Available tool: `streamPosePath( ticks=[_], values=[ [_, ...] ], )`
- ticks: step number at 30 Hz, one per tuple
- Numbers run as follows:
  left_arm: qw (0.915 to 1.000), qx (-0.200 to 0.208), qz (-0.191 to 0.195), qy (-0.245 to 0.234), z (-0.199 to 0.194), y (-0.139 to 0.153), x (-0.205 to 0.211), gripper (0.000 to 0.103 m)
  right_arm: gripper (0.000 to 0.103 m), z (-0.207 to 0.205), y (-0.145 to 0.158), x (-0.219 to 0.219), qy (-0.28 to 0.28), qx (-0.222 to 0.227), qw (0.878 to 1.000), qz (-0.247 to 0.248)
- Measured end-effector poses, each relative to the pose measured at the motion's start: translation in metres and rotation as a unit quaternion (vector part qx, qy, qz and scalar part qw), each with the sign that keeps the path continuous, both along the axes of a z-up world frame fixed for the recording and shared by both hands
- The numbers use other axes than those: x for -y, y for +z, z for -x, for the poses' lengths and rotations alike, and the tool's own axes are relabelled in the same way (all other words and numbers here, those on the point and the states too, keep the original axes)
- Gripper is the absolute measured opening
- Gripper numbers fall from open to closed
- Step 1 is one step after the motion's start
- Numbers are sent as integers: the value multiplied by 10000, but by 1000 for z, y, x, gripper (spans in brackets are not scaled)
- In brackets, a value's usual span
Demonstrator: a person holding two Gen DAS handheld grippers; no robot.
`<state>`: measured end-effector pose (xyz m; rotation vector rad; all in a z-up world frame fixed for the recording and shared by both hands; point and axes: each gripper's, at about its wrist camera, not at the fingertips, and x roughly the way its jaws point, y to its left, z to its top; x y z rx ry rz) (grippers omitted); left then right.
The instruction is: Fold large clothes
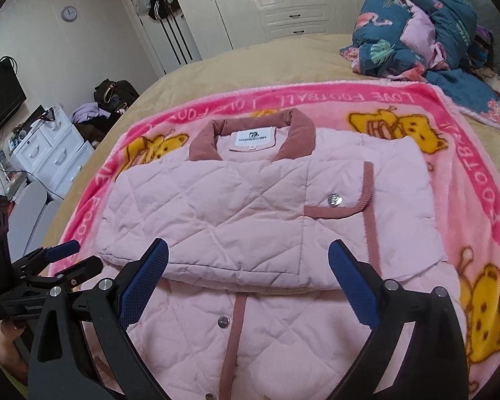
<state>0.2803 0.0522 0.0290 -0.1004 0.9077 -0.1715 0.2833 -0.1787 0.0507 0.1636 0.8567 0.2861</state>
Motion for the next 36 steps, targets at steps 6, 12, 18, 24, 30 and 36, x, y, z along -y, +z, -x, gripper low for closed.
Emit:
streamPosePath(
  ticks=[6,12,18,24,30,36],
  values=[
    [9998,182,1,-26,17,15,5,95,96,21,17,5,41,247,9997,19],
    [9994,331,17,-25,32,28,7,95,96,39,31,9,58,384,9992,-53],
    [9988,473,77,-43,47,40,8,95,96,60,48,10,98,574,9982,-147],
    [9980,600,172,-59,62,50,7,95,96,79,64,10,162,748,9970,-151],
    [9971,710,236,-113,79,59,6,95,96,93,77,15,229,827,9959,-290],
    [9964,800,249,-111,91,65,4,95,96,110,93,14,354,983,9939,-349]
  ],
)
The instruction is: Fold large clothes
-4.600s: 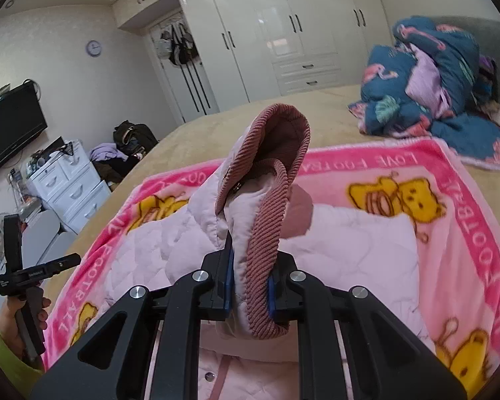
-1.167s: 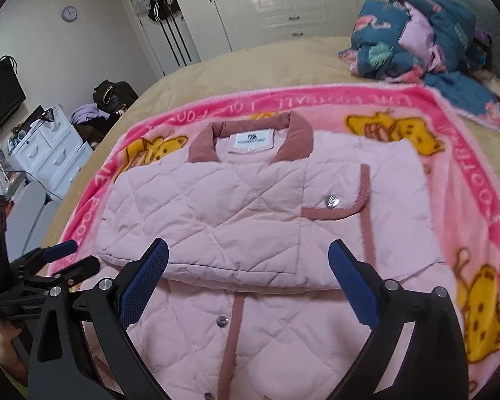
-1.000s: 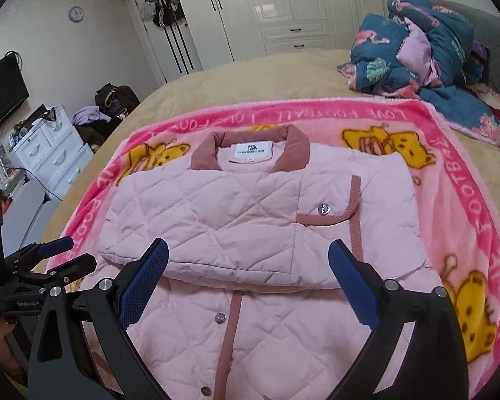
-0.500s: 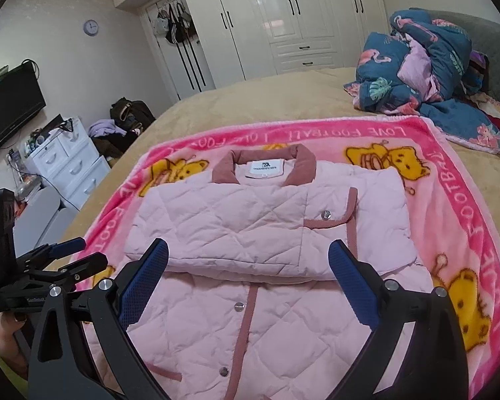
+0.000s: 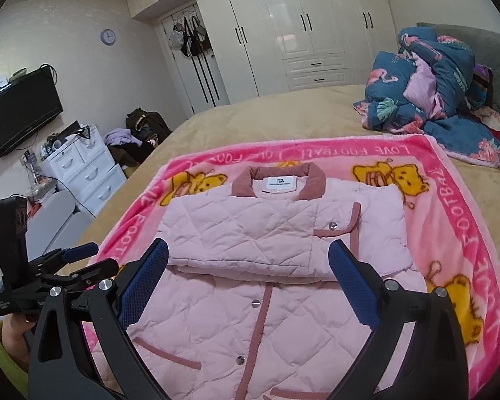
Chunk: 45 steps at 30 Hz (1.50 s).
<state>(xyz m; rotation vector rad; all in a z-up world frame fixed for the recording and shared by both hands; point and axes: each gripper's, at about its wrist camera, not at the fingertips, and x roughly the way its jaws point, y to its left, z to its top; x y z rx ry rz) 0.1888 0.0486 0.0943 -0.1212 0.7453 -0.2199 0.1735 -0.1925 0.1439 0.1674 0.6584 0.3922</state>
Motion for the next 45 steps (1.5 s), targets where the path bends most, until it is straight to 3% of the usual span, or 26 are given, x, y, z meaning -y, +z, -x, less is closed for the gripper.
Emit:
streamPosePath(
  ticks=[23,45],
  values=[
    [9998,157,-76,20,41,1,-10,95,96,42,9,19,-92,198,9998,-13],
    [9991,-283,-239,196,63,-56,-26,95,96,63,-42,61,-431,-214,9985,250]
  ],
)
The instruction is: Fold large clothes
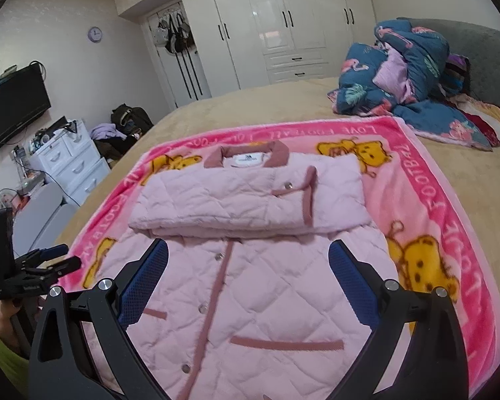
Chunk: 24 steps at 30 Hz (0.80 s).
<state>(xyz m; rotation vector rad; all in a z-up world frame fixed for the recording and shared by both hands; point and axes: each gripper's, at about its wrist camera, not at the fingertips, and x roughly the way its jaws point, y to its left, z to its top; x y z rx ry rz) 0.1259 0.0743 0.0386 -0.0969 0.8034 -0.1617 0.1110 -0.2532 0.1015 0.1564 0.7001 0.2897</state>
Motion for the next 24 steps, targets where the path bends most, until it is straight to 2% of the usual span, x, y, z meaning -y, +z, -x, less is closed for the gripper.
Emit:
streamPosePath(
  ticks=[10,24],
  values=[
    [9995,-308,-117,23,17,-31,0,95,96,12,-28,21,-141,-252,9995,111],
    [9981,-583,-165,-66,26,-52,6,95,96,24,-56,31,-120,-490,9984,270]
  ],
)
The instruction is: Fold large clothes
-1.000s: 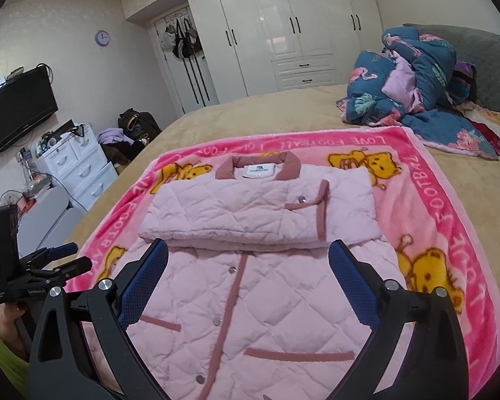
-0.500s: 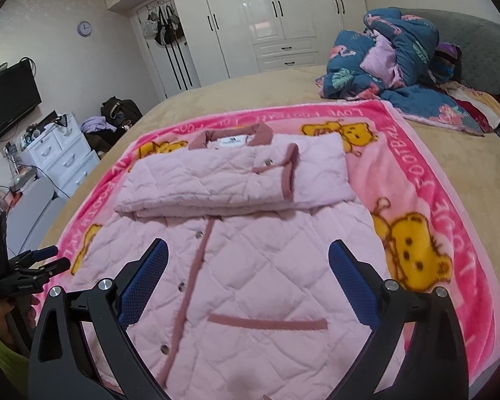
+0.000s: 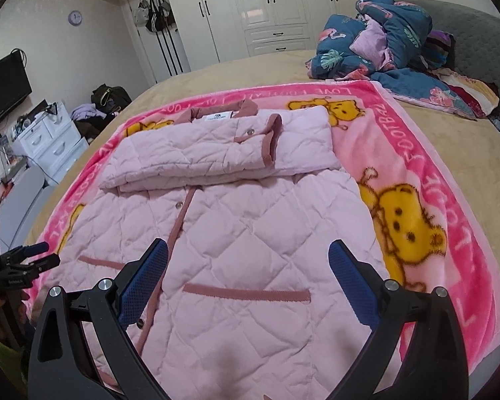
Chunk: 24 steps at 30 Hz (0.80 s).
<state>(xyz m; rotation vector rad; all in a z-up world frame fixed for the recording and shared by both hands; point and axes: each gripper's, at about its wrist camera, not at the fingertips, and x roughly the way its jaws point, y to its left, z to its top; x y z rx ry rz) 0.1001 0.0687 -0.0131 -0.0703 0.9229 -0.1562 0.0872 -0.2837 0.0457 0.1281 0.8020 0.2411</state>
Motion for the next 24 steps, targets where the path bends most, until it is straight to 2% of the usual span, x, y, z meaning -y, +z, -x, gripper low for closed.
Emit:
streamPosePath(
  ticks=[12,24],
  values=[
    [9991,-341,-219,114,17,-29,-14,95,96,14,-19,2,238,-127,9994,237],
    [9960,-595,-370,550,39,-49,-54,95,96,24,-40,32,-6,-469,9985,298]
  ],
)
